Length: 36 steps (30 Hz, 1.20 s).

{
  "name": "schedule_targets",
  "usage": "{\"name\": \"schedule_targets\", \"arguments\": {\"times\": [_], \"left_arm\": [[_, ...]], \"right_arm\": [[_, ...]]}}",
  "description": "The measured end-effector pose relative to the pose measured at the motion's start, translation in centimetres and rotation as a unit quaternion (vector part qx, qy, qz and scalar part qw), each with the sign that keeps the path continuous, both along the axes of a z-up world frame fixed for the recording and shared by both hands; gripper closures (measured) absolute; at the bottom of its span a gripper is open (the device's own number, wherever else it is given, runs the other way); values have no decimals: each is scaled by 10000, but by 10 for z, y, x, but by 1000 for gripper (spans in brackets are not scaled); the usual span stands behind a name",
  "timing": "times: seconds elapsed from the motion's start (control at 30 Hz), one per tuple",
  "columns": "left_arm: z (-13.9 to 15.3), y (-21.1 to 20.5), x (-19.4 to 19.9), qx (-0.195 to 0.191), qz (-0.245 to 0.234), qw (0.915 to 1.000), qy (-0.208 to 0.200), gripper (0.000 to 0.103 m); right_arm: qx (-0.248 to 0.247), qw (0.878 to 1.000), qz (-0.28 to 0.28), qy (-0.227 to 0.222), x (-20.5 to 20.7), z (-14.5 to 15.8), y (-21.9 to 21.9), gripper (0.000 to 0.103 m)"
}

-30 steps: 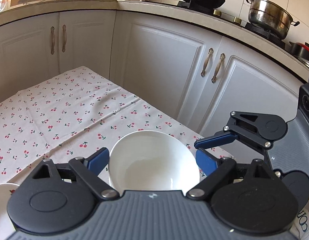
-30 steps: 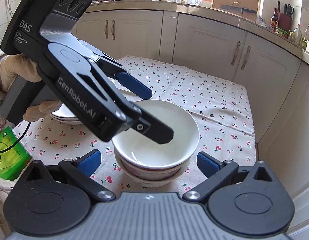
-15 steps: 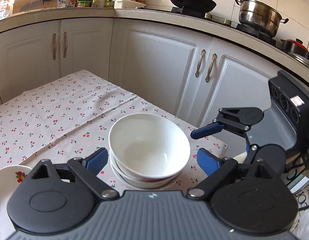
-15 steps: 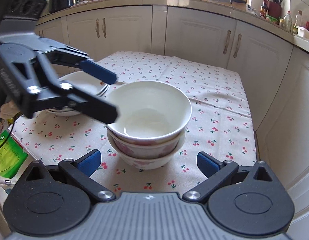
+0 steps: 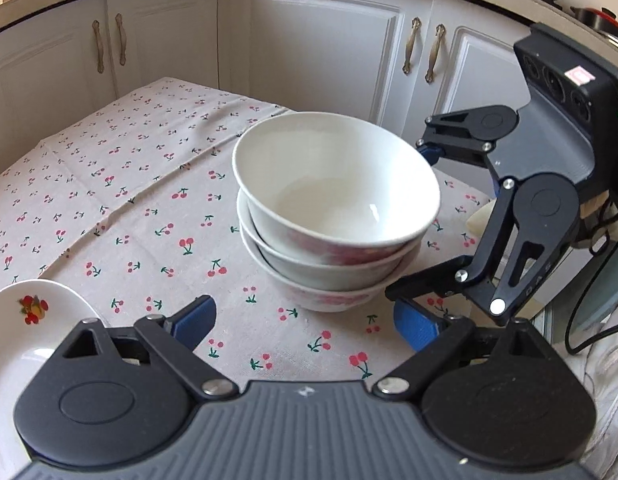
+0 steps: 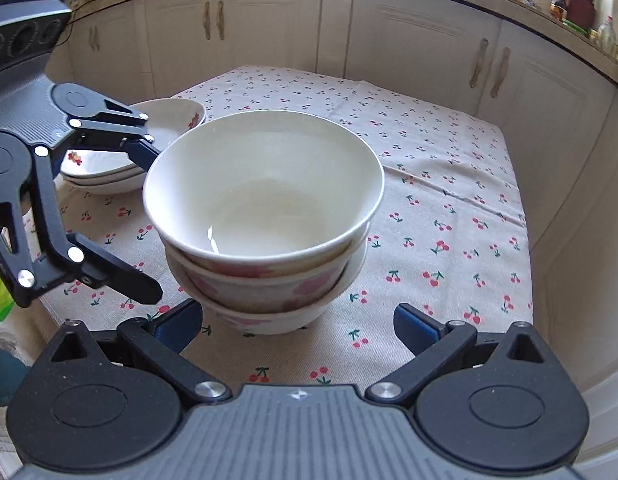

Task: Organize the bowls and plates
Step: 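Grip the nested bowls from opposite sides with both grippers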

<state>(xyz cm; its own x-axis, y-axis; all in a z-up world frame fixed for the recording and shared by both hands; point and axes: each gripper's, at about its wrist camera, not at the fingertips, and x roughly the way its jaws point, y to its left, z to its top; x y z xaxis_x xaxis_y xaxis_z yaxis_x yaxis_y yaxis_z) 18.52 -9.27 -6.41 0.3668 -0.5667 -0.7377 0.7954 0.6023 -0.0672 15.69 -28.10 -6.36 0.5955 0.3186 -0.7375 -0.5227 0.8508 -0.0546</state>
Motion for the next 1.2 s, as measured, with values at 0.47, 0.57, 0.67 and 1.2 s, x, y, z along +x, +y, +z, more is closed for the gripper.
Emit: {"name": "schedule_targets", "arguments": {"times": [0.47, 0.57, 0.67, 1.2], "left_arm": [[-5, -15, 20, 408, -809, 9958, -96, 10], [-4, -17, 23, 430, -1027, 9938, -75, 10], [-5, -18, 28, 429, -1201, 9918, 8, 12], [-15, -20, 52, 279, -1643, 9846, 532, 18]], "right_arm": [[-387, 9897, 1381, 39, 16, 6, 9, 2], [-399, 9865, 1583, 132, 23, 8, 9, 4], [-459, 9833, 1755, 158, 27, 11, 9, 5], [-319, 9756, 2056, 696, 43, 9, 5, 14]]}}
